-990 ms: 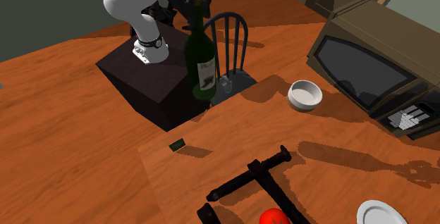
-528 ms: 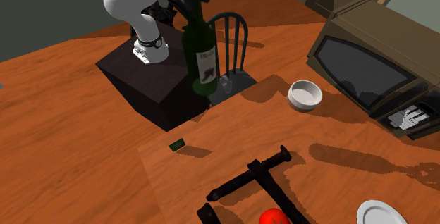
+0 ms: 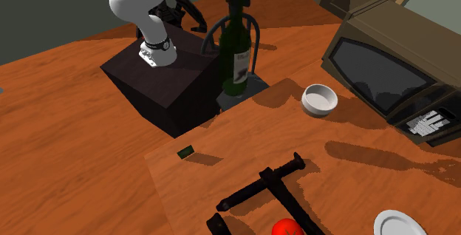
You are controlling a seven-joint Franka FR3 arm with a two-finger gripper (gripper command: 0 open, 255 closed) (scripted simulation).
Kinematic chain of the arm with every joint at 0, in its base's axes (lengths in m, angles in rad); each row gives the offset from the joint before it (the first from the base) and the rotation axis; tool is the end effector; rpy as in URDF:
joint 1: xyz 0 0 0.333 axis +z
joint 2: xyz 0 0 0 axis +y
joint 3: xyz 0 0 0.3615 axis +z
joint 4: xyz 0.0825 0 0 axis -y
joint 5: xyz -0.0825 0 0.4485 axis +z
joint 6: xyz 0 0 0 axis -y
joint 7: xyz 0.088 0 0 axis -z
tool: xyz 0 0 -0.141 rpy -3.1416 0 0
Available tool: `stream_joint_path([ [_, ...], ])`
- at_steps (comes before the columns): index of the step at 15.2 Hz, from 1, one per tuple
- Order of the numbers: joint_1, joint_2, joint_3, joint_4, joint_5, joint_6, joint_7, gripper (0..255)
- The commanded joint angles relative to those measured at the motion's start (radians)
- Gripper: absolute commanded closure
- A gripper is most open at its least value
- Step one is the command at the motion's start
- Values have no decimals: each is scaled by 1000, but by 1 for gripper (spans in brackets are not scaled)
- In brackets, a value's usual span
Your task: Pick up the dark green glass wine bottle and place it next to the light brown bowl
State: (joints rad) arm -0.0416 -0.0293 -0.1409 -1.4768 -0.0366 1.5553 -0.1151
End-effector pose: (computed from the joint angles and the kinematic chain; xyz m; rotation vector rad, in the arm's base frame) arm 0.5982 -0.1172 0.7030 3.0877 -0.1083 0.1570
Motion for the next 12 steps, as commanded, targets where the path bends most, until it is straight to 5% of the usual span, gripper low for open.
stream_joint_path([
  [1, 23, 1, 25, -35, -5, 36, 50, 255],
  [12, 130, 115, 129, -61, -23, 165, 270, 255],
])
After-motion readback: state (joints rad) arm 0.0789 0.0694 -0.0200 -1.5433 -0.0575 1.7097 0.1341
